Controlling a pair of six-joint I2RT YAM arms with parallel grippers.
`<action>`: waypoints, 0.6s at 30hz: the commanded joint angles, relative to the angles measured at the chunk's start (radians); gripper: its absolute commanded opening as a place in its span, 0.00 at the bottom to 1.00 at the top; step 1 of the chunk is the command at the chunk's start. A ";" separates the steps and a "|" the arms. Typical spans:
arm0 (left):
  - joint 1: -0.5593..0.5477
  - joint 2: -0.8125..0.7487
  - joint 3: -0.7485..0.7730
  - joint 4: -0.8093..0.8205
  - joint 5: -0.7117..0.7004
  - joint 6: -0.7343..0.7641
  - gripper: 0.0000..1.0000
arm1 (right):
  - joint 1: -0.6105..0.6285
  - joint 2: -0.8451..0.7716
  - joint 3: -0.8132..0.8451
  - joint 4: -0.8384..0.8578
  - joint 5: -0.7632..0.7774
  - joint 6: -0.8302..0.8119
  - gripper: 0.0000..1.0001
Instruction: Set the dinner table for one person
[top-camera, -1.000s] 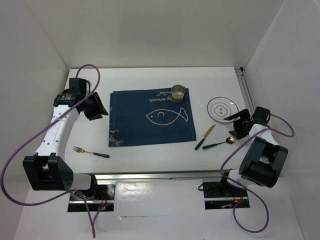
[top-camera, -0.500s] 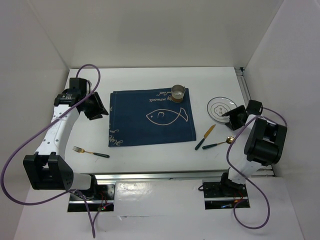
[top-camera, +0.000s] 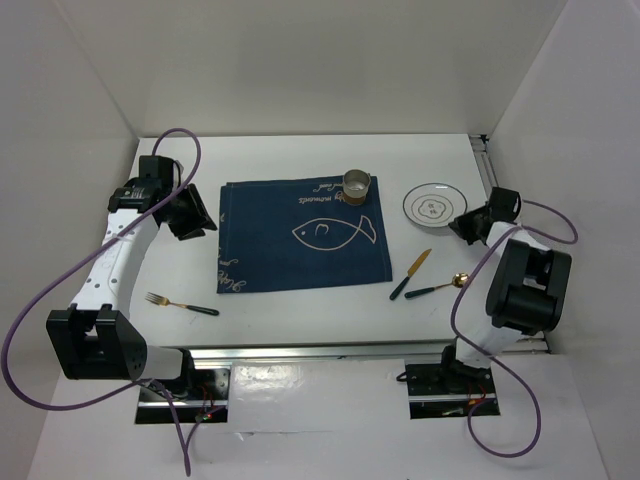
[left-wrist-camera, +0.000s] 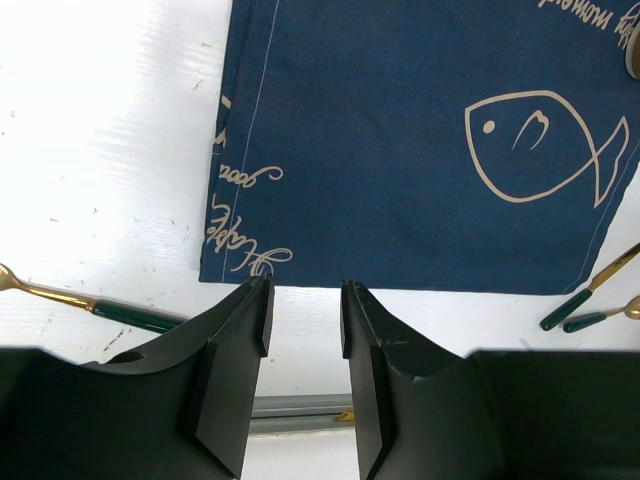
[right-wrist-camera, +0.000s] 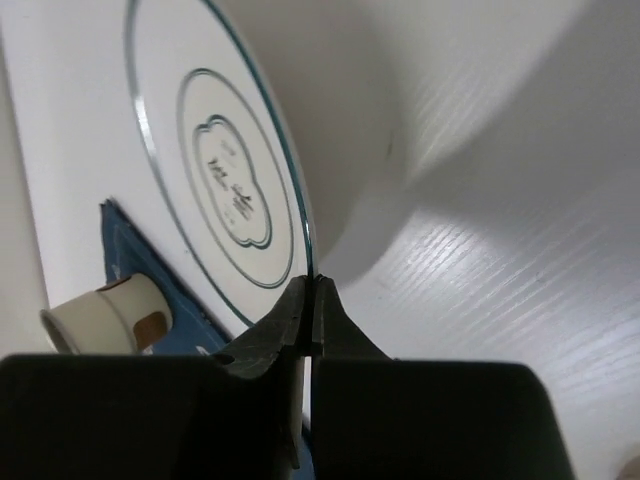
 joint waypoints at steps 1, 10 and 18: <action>-0.002 0.004 0.025 0.002 0.016 0.020 0.50 | 0.006 -0.116 0.034 0.002 0.044 -0.016 0.00; -0.002 0.024 0.045 0.011 0.045 0.020 0.50 | 0.006 -0.284 0.034 -0.055 0.009 -0.044 0.00; -0.012 0.033 0.054 0.011 0.045 0.020 0.50 | 0.006 -0.319 0.005 -0.090 -0.003 -0.074 0.00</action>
